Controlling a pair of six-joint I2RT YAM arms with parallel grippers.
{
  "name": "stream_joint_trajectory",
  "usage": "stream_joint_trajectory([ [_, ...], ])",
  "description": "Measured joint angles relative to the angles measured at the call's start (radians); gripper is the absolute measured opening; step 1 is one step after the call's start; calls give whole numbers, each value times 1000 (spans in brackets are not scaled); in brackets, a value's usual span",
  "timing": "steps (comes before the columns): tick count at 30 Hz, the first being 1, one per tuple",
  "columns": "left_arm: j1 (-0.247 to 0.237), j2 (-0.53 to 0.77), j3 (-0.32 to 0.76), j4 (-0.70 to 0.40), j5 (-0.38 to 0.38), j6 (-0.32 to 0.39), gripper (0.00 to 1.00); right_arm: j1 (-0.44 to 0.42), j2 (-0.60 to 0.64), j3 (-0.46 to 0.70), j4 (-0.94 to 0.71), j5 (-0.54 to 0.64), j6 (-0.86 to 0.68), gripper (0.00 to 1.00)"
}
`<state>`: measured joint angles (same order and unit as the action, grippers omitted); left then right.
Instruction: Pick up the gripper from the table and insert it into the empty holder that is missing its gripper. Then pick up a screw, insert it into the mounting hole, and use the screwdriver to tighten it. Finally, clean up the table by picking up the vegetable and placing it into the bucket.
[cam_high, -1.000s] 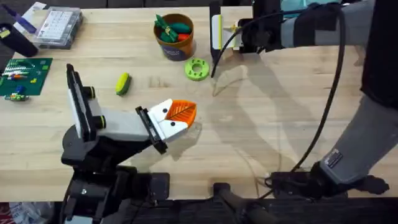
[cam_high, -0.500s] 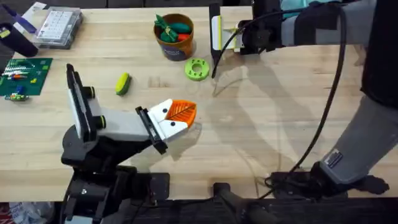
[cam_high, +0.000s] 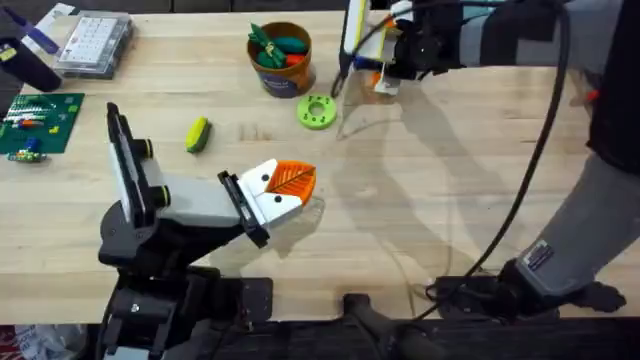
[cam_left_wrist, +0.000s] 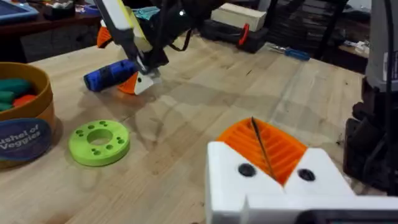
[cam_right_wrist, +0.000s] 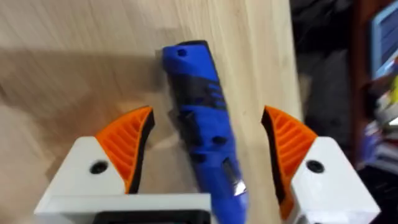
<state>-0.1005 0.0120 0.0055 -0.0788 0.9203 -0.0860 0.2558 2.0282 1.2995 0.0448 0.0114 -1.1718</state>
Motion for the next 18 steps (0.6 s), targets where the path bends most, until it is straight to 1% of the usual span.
stream_joint_trajectory([
  [6,0,0,0,0,0,0,11,8,-49,-21,-30,-5,278,993],
  [8,0,0,0,0,0,0,11,12,-79,-22,-34,-5,377,993],
  [11,0,0,0,0,0,0,11,19,-145,-22,-82,-6,513,993],
  [15,0,0,0,0,0,0,11,23,-251,-22,-212,-9,656,993],
  [18,0,0,0,0,0,0,11,24,-330,-22,-354,-11,741,993],
])
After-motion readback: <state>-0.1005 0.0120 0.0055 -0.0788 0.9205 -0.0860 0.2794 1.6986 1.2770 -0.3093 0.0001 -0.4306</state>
